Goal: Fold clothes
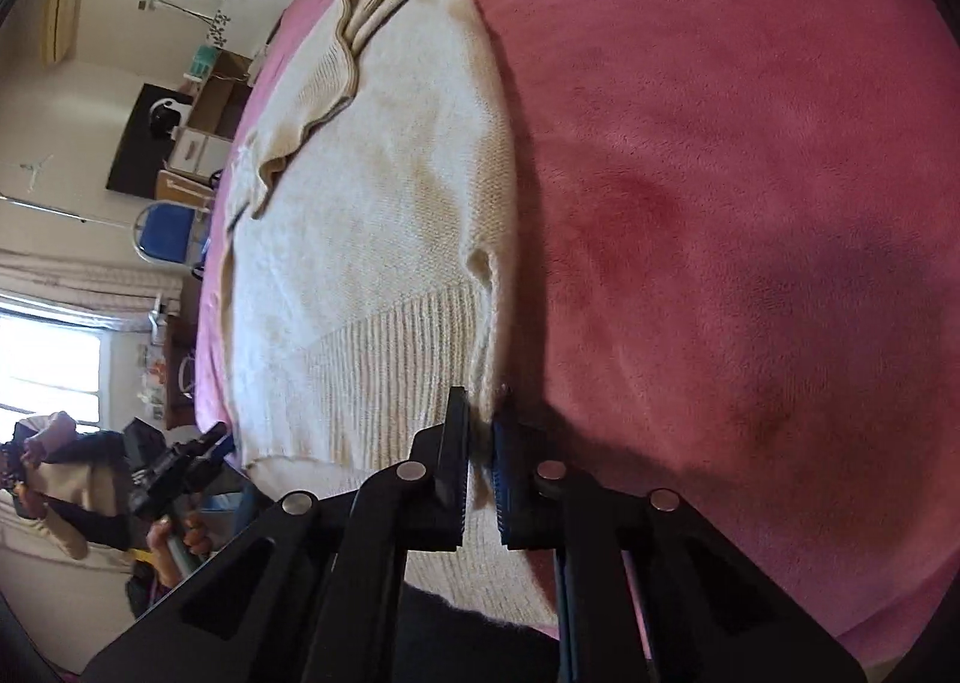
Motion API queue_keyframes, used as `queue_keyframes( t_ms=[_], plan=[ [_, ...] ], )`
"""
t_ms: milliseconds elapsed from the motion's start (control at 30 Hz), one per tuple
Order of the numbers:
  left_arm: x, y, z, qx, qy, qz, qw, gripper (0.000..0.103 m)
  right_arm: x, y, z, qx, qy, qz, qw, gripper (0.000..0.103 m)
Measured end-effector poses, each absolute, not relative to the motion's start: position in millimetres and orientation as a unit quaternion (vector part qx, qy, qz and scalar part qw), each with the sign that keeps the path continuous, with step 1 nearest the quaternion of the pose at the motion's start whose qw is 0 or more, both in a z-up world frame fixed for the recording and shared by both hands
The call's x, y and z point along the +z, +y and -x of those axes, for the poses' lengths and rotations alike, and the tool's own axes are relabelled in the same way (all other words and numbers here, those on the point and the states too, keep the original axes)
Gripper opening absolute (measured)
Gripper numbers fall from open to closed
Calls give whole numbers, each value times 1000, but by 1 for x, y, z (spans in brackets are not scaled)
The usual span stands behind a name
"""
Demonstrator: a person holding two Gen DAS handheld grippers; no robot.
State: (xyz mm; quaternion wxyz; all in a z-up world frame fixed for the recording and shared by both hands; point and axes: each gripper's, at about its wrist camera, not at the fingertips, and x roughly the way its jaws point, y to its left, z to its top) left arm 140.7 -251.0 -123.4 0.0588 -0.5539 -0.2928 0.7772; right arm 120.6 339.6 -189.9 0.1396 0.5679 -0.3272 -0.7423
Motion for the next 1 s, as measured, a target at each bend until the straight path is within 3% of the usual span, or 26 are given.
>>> queue_keyframes(
  t_ms=[133,300,500,567,600,1000],
  plan=[
    [-127,-257,-143,764,-324,554,65,37,-194,332,-122,-736,-297,-588,155,10],
    [-131,-256,-152,753,-338,559,80,38,-206,346,-127,-705,-357,-589,168,15],
    [-135,-243,-153,748,-339,564,92,36,-203,347,-131,-705,-353,-594,160,12],
    [-135,-239,-152,748,-337,566,83,21,-198,345,-132,-713,-342,-595,147,7],
    [-137,-237,-151,748,-333,569,79,3,-195,344,-132,-718,-334,-593,143,6],
    [-136,-245,-164,743,-380,543,92,3,-194,349,-136,-713,-348,-588,156,6]
  ],
)
